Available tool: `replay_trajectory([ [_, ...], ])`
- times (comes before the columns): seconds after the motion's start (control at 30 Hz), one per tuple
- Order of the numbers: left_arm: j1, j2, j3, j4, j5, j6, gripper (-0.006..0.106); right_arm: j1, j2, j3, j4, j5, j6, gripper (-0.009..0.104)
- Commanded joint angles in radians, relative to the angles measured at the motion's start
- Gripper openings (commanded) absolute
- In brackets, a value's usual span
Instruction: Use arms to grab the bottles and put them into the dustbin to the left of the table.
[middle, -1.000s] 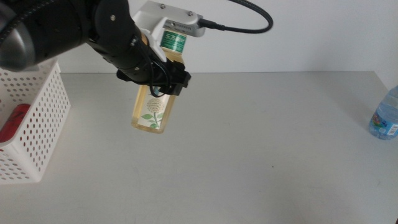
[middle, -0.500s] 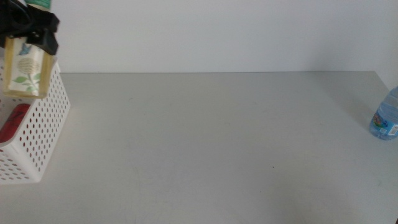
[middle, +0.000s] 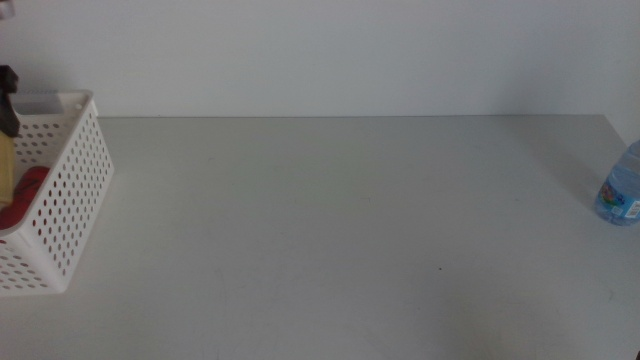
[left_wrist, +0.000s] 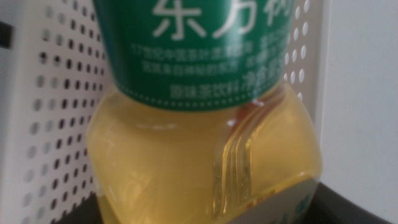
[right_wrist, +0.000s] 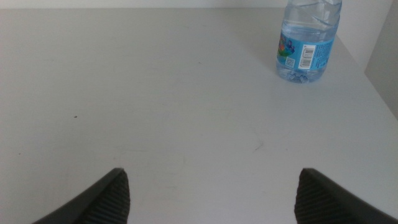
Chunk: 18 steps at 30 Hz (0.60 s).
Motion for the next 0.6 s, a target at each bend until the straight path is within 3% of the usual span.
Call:
replay_trajectory([
  [0.0, 0.001, -0.007, -0.04, -0.032, -0.03, 0.003, -0.002, -0.005, -0.022, -0.001, -0.012, -0.062, -0.009, 0.069],
  [0.23, 0.001, 0.111, -0.04, -0.077, -0.035, 0.003, -0.001, -0.005, -0.022, -0.001, -0.012, -0.062, -0.009, 0.069],
  [0.33, 0.001, 0.137, -0.04, -0.079, -0.029, 0.013, 0.006, -0.005, -0.022, -0.001, -0.012, -0.062, -0.009, 0.069],
  [0.43, 0.0, 0.153, -0.04, -0.092, -0.019, 0.066, 0.02, -0.005, -0.022, -0.001, -0.012, -0.062, -0.009, 0.069],
  [0.57, 0.0, 0.161, -0.04, -0.095, -0.014, 0.087, 0.052, -0.005, -0.022, -0.001, -0.012, -0.062, -0.009, 0.069],
])
